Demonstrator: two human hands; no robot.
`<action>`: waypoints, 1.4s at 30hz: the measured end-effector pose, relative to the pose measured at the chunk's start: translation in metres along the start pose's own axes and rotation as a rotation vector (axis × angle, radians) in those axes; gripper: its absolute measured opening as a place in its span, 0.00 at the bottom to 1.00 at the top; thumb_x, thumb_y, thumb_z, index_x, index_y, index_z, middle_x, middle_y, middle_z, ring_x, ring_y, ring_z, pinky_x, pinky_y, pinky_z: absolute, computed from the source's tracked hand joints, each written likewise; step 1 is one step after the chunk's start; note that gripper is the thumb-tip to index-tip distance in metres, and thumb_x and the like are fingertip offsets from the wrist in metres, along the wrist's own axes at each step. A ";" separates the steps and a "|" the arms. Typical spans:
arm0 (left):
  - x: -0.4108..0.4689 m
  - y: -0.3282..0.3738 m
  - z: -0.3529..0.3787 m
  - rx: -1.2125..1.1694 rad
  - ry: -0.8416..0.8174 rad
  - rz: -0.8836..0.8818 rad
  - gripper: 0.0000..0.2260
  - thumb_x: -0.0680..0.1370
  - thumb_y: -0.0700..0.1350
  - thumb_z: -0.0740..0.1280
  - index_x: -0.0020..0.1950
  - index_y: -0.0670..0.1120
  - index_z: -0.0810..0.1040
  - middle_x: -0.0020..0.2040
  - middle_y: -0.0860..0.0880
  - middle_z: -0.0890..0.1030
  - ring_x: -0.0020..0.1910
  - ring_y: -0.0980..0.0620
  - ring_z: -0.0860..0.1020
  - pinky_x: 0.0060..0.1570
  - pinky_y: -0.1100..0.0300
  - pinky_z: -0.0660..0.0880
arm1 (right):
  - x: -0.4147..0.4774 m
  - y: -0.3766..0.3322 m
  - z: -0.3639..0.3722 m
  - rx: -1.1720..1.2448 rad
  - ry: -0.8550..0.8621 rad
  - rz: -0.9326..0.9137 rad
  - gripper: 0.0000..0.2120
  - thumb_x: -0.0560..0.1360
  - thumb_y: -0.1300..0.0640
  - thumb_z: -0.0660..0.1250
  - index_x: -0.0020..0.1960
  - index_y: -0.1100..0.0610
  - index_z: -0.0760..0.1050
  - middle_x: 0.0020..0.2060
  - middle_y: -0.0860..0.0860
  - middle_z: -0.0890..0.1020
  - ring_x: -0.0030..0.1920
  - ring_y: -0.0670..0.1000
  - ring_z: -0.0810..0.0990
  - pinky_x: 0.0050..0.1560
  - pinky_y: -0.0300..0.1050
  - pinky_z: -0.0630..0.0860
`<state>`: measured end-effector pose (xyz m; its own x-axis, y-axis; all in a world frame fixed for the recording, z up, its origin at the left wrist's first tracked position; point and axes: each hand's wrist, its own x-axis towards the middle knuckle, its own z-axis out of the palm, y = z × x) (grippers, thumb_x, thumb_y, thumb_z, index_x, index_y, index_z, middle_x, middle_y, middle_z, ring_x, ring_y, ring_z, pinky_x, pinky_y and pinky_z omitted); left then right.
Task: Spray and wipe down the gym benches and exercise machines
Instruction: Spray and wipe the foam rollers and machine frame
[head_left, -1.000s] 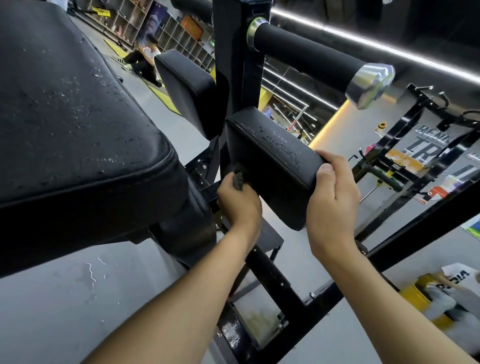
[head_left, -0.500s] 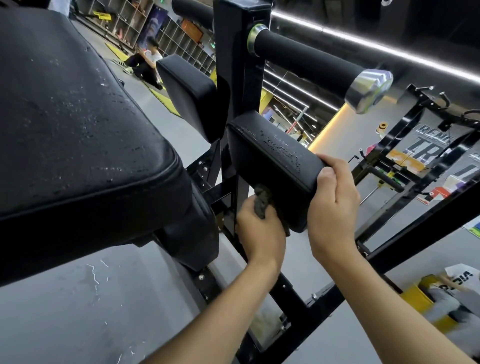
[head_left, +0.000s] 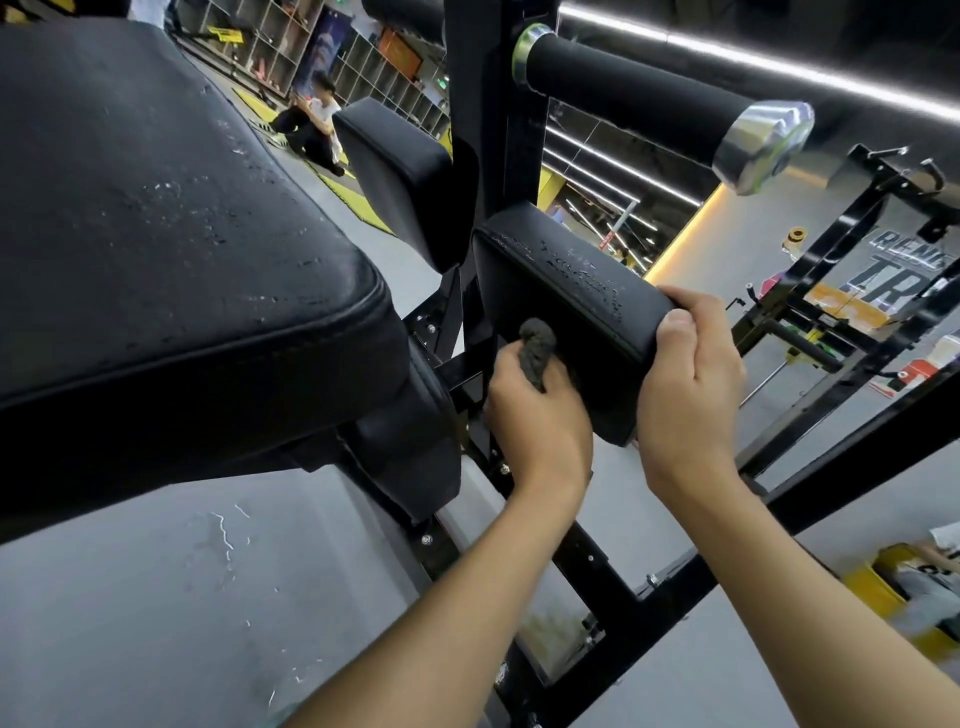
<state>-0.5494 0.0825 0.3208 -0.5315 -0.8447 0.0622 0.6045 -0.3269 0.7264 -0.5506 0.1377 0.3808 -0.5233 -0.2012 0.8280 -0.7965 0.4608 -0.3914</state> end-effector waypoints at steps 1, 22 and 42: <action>-0.010 0.001 -0.002 0.006 -0.033 0.035 0.06 0.80 0.36 0.64 0.54 0.43 0.80 0.42 0.52 0.81 0.39 0.60 0.77 0.45 0.67 0.74 | 0.000 0.000 0.000 0.001 0.010 0.004 0.14 0.79 0.52 0.51 0.56 0.51 0.73 0.42 0.42 0.75 0.43 0.40 0.72 0.45 0.45 0.71; -0.040 0.013 -0.010 -0.072 -0.084 0.155 0.09 0.79 0.35 0.68 0.56 0.45 0.78 0.45 0.55 0.81 0.44 0.63 0.79 0.46 0.70 0.74 | 0.000 -0.008 -0.003 0.050 0.013 0.090 0.18 0.77 0.52 0.53 0.59 0.54 0.77 0.42 0.43 0.78 0.43 0.39 0.74 0.44 0.42 0.70; -0.039 -0.020 0.000 -0.124 -0.139 -0.185 0.08 0.80 0.33 0.64 0.54 0.43 0.80 0.45 0.48 0.82 0.37 0.61 0.78 0.41 0.67 0.76 | -0.003 -0.009 -0.004 0.090 0.028 0.117 0.14 0.80 0.58 0.56 0.59 0.56 0.78 0.43 0.42 0.79 0.44 0.37 0.75 0.45 0.36 0.71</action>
<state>-0.5409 0.1222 0.3038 -0.7111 -0.7022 0.0356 0.5529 -0.5272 0.6453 -0.5409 0.1372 0.3835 -0.6061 -0.1258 0.7854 -0.7554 0.3999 -0.5190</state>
